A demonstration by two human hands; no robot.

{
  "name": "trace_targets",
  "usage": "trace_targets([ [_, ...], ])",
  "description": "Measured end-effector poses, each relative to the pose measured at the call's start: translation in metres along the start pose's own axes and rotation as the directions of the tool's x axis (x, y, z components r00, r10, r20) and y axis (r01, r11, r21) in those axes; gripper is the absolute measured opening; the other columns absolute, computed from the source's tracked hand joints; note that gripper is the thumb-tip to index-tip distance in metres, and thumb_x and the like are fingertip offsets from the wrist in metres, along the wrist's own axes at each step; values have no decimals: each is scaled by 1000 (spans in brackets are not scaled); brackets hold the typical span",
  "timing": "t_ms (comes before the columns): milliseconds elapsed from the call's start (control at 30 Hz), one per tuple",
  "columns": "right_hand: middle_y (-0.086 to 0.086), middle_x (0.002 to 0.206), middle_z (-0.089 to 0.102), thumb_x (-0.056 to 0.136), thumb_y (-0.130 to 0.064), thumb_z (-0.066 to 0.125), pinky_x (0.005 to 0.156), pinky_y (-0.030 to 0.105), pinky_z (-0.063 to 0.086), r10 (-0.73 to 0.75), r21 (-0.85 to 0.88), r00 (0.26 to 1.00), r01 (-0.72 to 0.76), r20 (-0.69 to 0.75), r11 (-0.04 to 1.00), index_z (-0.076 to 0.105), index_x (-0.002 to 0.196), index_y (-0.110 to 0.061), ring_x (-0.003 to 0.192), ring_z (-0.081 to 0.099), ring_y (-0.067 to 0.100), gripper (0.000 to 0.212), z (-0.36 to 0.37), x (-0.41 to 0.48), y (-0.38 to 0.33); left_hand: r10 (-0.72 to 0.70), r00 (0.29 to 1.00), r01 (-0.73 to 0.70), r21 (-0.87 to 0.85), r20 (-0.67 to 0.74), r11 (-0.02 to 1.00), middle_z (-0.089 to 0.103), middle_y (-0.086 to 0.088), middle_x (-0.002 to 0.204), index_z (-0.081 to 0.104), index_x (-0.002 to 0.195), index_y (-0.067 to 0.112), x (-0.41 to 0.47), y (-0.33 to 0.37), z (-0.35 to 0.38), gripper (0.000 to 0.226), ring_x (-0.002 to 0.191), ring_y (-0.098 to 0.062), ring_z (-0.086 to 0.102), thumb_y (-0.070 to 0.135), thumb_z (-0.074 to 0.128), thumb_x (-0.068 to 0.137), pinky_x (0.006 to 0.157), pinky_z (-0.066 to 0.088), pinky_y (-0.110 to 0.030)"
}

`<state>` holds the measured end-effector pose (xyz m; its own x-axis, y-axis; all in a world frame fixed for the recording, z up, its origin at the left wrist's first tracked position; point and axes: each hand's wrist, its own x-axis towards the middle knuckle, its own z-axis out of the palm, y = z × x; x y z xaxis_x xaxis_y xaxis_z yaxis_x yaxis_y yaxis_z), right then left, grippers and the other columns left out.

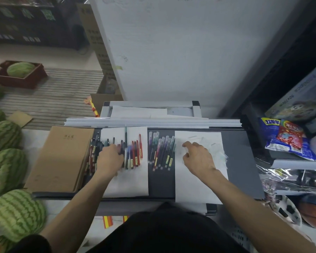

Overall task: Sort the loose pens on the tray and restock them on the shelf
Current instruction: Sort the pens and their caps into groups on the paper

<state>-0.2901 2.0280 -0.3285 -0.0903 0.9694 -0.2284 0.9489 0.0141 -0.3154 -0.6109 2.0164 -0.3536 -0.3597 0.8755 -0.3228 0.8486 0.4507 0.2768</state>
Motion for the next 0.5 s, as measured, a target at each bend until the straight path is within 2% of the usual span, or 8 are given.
trace_targets([
  [133,-1,95,69,93,-15,55,75,33,54,-31,202,998,20,53,979,62,125,-22,85,65,23,34,4,-3,-12,-28,1000,28,-4,9,1000,67,-2,60,65,72,13,-1,-5,5,23,50,-17,68,19,68,94,59,63,-35],
  [233,-8,81,69,97,-20,61,61,14,49,19,431,997,-52,81,901,65,114,-24,74,67,11,18,3,-7,-17,-31,1000,31,-27,4,999,66,-4,60,64,68,12,-5,-2,7,27,53,-21,67,19,66,94,59,62,-35],
  [333,-7,83,72,99,-23,61,53,8,45,59,559,995,-95,83,824,65,108,-26,76,69,7,11,1,-12,-21,-56,998,57,-11,27,998,66,-6,66,63,75,10,-8,3,5,23,57,-21,66,20,64,95,53,53,-29],
  [500,-6,88,74,94,-21,66,58,10,47,83,611,990,-136,115,780,66,107,-29,80,71,8,15,1,-19,-23,-72,996,73,-14,58,997,67,-6,68,62,77,8,-2,10,7,25,59,-21,67,25,70,93,53,55,-29],
])
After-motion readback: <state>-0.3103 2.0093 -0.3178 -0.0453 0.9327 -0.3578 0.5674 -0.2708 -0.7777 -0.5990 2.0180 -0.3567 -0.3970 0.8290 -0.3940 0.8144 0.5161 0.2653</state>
